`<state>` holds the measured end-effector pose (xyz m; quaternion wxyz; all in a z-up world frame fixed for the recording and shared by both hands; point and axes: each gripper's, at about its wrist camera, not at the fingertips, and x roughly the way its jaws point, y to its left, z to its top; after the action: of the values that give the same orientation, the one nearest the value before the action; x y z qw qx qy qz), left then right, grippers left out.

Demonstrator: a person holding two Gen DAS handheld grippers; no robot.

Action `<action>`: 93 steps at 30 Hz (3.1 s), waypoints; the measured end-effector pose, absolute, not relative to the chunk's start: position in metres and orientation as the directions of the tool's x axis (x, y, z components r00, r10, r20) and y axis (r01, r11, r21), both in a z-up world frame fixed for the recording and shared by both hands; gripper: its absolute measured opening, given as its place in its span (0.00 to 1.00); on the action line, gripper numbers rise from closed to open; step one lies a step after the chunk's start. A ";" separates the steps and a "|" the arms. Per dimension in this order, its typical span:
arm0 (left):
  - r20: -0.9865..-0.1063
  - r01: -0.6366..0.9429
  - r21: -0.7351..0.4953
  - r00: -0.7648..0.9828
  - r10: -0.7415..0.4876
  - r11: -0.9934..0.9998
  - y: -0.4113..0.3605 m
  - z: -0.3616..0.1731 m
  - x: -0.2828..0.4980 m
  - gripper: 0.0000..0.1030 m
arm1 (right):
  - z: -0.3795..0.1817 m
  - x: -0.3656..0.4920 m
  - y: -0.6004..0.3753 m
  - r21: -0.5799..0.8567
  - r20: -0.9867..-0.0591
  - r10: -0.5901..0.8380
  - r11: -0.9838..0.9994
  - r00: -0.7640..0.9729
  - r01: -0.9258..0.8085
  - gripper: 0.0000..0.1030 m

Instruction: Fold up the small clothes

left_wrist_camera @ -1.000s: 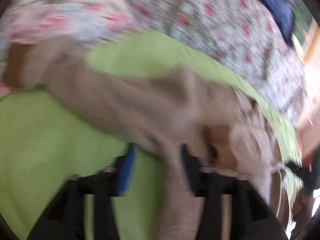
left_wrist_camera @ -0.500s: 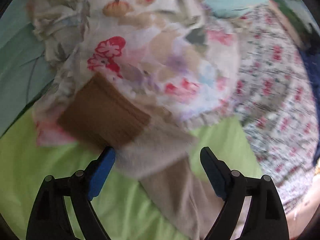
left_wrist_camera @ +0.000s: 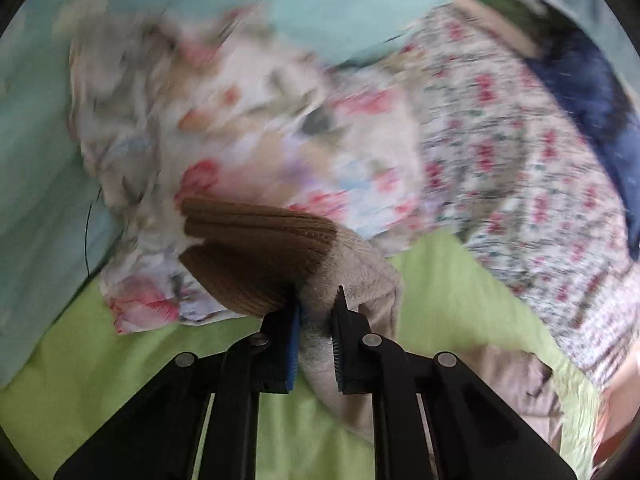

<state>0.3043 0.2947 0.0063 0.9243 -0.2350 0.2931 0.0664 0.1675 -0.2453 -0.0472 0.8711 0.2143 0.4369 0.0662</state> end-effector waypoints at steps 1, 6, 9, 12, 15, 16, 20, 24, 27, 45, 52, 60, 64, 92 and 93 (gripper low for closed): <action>-0.553 -0.217 -0.397 0.832 -0.043 0.892 0.288 0.014 0.298 0.12 | -0.045 0.165 -0.246 0.432 -0.730 0.302 0.899 0.613 0.072 0.50; -0.466 0.105 -0.279 0.854 -0.231 0.954 0.192 0.055 0.281 0.12 | -0.039 0.159 -0.245 0.454 -0.709 0.316 0.888 0.631 0.066 0.50; -0.458 0.309 -0.210 0.807 -0.373 0.927 0.117 0.062 0.276 0.12 | -0.039 0.157 -0.248 0.478 -0.695 0.328 0.875 0.640 0.071 0.50; -0.474 0.475 -0.172 0.728 -0.495 0.863 0.045 0.052 0.269 0.12 | -0.039 0.155 -0.254 0.491 -0.684 0.323 0.867 0.654 0.085 0.50; -0.521 0.570 -0.145 0.651 -0.552 0.809 -0.015 0.028 0.268 0.12 | -0.040 0.151 -0.265 0.506 -0.676 0.316 0.856 0.666 0.108 0.50; -0.545 0.593 -0.146 0.620 -0.564 0.792 -0.036 0.015 0.271 0.12 | -0.040 0.150 -0.269 0.511 -0.673 0.313 0.852 0.670 0.116 0.50; -0.615 0.628 -0.116 0.563 -0.553 0.769 -0.089 -0.017 0.291 0.13 | -0.043 0.147 -0.285 0.525 -0.665 0.293 0.838 0.687 0.151 0.50; -0.696 0.629 -0.103 0.508 -0.508 0.770 -0.123 -0.052 0.304 0.24 | -0.046 0.150 -0.296 0.544 -0.660 0.288 0.820 0.694 0.178 0.50; -0.716 0.620 -0.105 0.495 -0.492 0.778 -0.118 -0.057 0.296 0.71 | -0.044 0.157 -0.299 0.566 -0.642 0.300 0.806 0.705 0.173 0.50; -0.797 0.100 -0.074 0.592 -0.118 0.992 0.089 -0.086 0.265 0.76 | -0.077 0.293 -0.301 0.677 -0.610 0.421 0.717 0.672 0.166 0.44; -0.796 -0.038 0.053 0.602 0.066 0.998 0.072 -0.083 0.295 0.62 | -0.019 0.265 -0.288 0.680 -0.480 0.378 0.730 0.792 0.064 0.11; -0.784 -0.130 0.011 0.614 0.089 0.991 0.080 -0.082 0.273 0.64 | -0.046 0.195 -0.338 0.595 -0.607 0.162 0.741 0.778 0.311 0.11; -0.789 -0.132 -0.047 0.613 0.044 0.990 0.087 -0.083 0.271 0.66 | -0.074 0.192 -0.336 0.512 -0.718 0.123 0.760 0.684 0.400 0.20; -0.714 -0.124 -0.290 0.689 -0.129 0.949 0.110 -0.088 0.250 0.69 | -0.067 0.486 -0.036 0.862 -0.382 0.900 0.429 0.212 -0.270 0.78; -0.702 -0.099 -0.320 0.693 -0.166 0.942 0.112 -0.086 0.246 0.69 | -0.066 0.487 -0.041 0.871 -0.360 0.895 0.424 0.265 -0.249 0.78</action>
<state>0.2462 0.1118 -0.0861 0.9044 -0.1689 0.3914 -0.0184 0.4871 -0.0405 -0.0661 0.7113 0.3555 0.4539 0.4020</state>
